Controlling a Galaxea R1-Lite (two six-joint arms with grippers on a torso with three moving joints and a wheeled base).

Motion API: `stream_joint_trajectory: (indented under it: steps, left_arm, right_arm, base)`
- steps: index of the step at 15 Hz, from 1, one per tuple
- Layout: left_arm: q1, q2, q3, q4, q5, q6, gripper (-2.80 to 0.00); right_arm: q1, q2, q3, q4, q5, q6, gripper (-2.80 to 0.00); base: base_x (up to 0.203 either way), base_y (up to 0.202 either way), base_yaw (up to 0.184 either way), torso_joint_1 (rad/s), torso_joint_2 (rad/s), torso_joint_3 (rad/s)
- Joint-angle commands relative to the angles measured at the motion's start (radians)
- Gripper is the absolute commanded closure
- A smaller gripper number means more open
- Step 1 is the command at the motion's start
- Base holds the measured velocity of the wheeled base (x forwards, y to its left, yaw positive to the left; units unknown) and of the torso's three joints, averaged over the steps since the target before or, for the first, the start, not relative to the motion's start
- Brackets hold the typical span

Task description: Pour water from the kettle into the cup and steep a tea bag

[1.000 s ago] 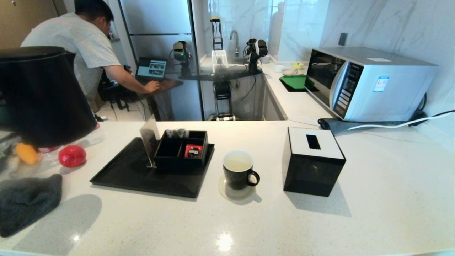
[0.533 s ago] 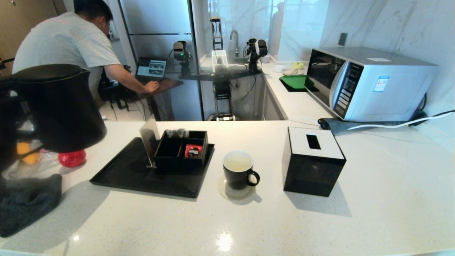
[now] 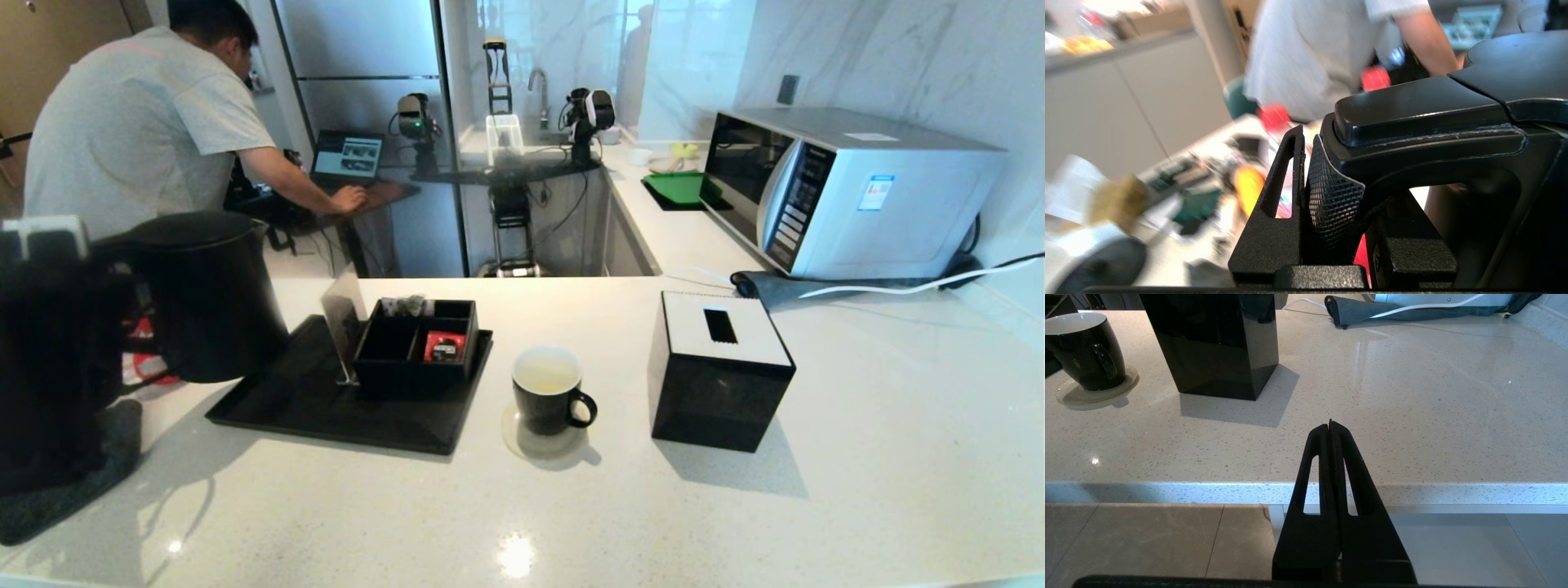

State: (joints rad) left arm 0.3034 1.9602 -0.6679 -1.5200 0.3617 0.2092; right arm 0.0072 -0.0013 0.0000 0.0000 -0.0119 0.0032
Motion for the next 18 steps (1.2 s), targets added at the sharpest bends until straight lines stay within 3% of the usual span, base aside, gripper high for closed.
stream_joint_trajectory:
  steps: [1,7,18]
  left_arm:
    - [-0.007,0.088,-0.01,-0.05,-0.008,-0.01,0.0]
    - [-0.03,0.164,-0.078,-0.05,-0.009,-0.032,0.0]
    - [-0.095,0.202,-0.079,-0.05,-0.004,-0.051,0.0]
  right_arm:
    - [0.0,0.001,0.0,0.0,0.0,0.0,0.0]
    - [0.0,0.001,0.0,0.0,0.0,0.0,0.0]
    - [0.0,0.001,0.0,0.0,0.0,0.0,0.0]
  base:
    - [0.0,0.0,0.0,0.0,0.0,0.0]
    - [0.0,0.0,0.0,0.0,0.0,0.0]
    - [0.0,0.0,0.0,0.0,0.0,0.0]
